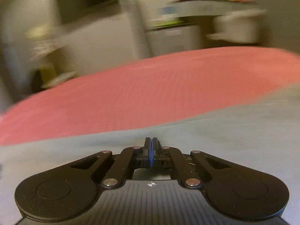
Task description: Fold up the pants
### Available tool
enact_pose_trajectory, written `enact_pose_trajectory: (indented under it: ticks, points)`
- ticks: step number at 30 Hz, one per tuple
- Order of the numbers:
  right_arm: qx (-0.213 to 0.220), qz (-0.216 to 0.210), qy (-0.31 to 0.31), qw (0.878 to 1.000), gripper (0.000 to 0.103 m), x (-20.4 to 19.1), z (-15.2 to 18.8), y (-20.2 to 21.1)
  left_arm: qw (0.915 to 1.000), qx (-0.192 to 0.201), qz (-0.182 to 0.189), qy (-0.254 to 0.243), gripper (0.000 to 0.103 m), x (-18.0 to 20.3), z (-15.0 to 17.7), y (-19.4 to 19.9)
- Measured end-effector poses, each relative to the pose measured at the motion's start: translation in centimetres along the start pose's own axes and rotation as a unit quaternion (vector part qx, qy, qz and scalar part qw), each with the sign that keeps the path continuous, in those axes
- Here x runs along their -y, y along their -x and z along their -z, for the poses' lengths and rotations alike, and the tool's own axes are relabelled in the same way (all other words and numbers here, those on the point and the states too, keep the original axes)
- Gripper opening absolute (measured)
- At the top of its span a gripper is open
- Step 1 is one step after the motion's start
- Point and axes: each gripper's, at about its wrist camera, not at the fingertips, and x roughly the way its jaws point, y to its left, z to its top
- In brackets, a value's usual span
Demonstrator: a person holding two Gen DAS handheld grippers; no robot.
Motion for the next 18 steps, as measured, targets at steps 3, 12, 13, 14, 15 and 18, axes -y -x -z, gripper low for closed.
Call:
enact_pose_trajectory:
  ticks: [3, 12, 13, 14, 15, 18]
  points:
    - [0.009, 0.070, -0.100, 0.992, 0.006, 5.0, -0.7, 1.3, 1.0000, -0.002, 0.002, 0.000, 0.094, -0.3, -0.3, 0.7]
    - [-0.003, 0.057, -0.334, 0.941, 0.050, 14.7, -3.2, 1.1, 0.9998, -0.008, -0.004, 0.021, 0.092, 0.0, -0.2, 1.2]
    - [-0.005, 0.056, -0.342, 0.938, 0.056, 14.8, -3.9, 0.7, 0.9996, -0.009, -0.004, 0.026, 0.092, -0.3, -0.1, 1.1]
    - [-0.008, 0.064, -0.340, 0.938, 0.056, 14.3, -4.6, 0.2, 0.9994, -0.010, -0.003, 0.033, 0.092, -0.2, -0.1, 1.3]
    - [-0.015, 0.084, -0.335, 0.938, 0.056, 14.1, -5.1, 0.1, 0.9991, -0.010, 0.000, 0.041, 0.092, -0.4, -0.1, 1.3]
    - [-0.032, 0.123, -0.327, 0.937, 0.039, 13.5, -5.6, -0.8, 0.9982, -0.015, 0.002, 0.058, 0.092, -0.7, 0.0, 1.0]
